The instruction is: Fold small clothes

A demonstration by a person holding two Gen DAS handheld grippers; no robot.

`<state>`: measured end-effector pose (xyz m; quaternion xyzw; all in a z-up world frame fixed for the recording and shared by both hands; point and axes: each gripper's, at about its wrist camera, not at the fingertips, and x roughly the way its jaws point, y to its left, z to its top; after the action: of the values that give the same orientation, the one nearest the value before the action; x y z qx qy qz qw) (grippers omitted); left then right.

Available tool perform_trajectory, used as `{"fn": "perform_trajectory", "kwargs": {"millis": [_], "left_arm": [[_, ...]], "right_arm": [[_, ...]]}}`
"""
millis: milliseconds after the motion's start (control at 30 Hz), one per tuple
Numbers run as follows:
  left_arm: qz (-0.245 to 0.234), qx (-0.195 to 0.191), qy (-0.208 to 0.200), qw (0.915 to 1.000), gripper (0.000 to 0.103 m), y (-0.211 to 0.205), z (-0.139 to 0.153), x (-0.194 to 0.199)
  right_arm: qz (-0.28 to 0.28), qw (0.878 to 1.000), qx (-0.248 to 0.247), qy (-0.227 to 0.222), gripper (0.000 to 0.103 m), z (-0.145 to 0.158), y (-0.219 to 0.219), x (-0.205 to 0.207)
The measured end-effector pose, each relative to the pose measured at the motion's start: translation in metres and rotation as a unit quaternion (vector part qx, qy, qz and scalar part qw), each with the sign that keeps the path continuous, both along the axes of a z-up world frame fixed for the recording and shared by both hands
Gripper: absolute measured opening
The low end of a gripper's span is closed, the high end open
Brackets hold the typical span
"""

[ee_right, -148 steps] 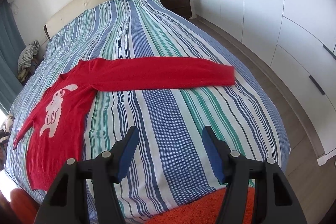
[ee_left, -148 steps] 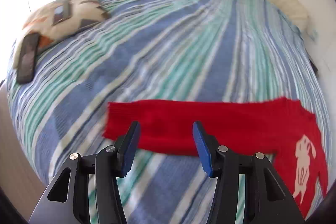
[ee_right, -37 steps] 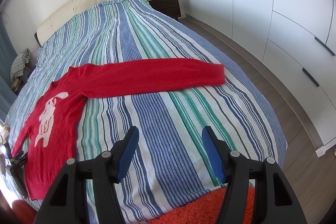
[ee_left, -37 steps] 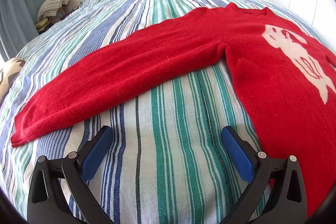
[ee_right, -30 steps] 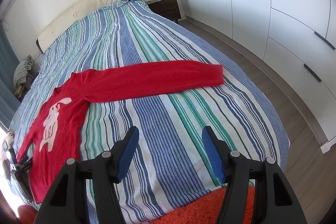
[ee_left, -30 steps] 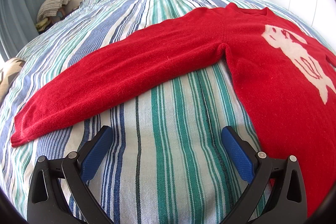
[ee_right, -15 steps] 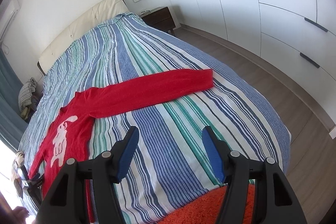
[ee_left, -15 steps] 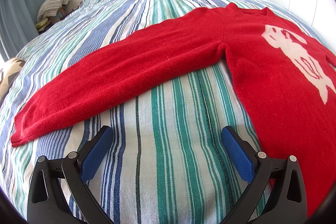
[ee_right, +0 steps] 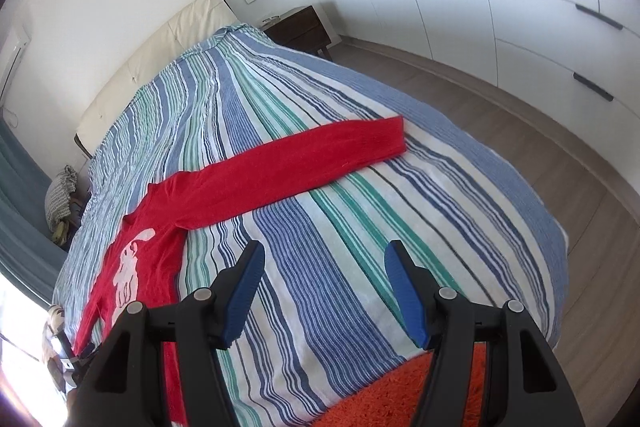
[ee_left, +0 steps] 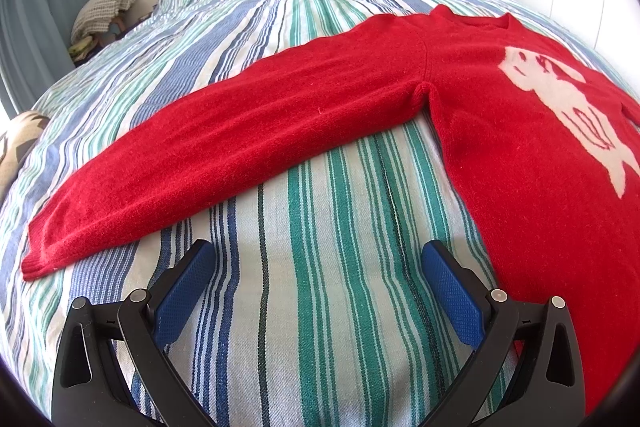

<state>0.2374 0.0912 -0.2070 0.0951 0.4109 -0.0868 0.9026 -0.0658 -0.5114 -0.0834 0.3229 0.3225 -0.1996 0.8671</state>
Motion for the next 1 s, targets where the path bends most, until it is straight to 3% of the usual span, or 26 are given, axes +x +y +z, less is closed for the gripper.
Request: {"fn": "perform_trajectory", "kwargs": {"millis": [67,133,233,333,433,567,633,700,733,800,900,967,1000], "left_arm": [[0.0,-0.003,0.009,1.0,0.103,-0.001,-0.001,0.003],[0.004,-0.007,0.016,0.9998,0.103,-0.001,0.0,0.006],[0.042,-0.015,0.062,0.9971,0.103,-0.001,0.004,0.013],[0.06,-0.021,0.103,0.9926,0.101,-0.004,0.016,0.009],[0.067,-0.075,0.064,0.9928,0.101,0.001,0.051,-0.022],[0.085,-0.145,0.015,0.9856,0.102,0.01,0.088,-0.071],[0.105,-0.165,0.001,0.9808,0.102,0.016,0.089,-0.09],[0.131,-0.168,-0.005,0.977,0.102,0.024,0.081,-0.102],[0.143,-0.17,-0.005,0.975,0.102,0.028,0.074,-0.106],[0.169,-0.171,0.006,0.9706,0.102,0.04,0.059,-0.111],[0.191,-0.174,0.014,0.966,0.101,0.055,0.05,-0.115],[0.195,-0.187,-0.003,0.9628,0.102,0.063,0.052,-0.116],[0.196,-0.192,-0.009,0.9615,0.102,0.066,0.054,-0.117]], "right_arm": [[0.009,0.999,0.046,-0.006,0.062,-0.007,-0.008,0.005],[0.007,0.994,0.101,-0.04,0.062,-0.011,-0.022,0.008],[-0.021,0.98,0.175,-0.091,0.062,-0.022,-0.046,0.017],[-0.047,0.966,0.23,-0.106,0.062,-0.047,-0.071,0.039],[-0.102,0.96,0.238,-0.107,0.062,-0.069,-0.094,0.05],[-0.134,0.949,0.26,-0.119,0.056,-0.09,-0.116,0.067],[-0.15,0.947,0.256,-0.127,0.048,-0.094,-0.123,0.073],[-0.157,0.945,0.261,-0.119,0.029,-0.1,-0.128,0.081],[-0.159,0.947,0.258,-0.104,0.009,-0.101,-0.13,0.085],[-0.166,0.954,0.233,-0.086,0.004,-0.089,-0.132,0.092],[-0.112,0.978,0.142,-0.1,0.004,-0.024,-0.112,0.12],[-0.022,0.991,0.062,-0.115,0.004,0.036,-0.071,0.158],[0.031,0.992,0.028,-0.122,0.004,0.064,-0.042,0.181]]}}
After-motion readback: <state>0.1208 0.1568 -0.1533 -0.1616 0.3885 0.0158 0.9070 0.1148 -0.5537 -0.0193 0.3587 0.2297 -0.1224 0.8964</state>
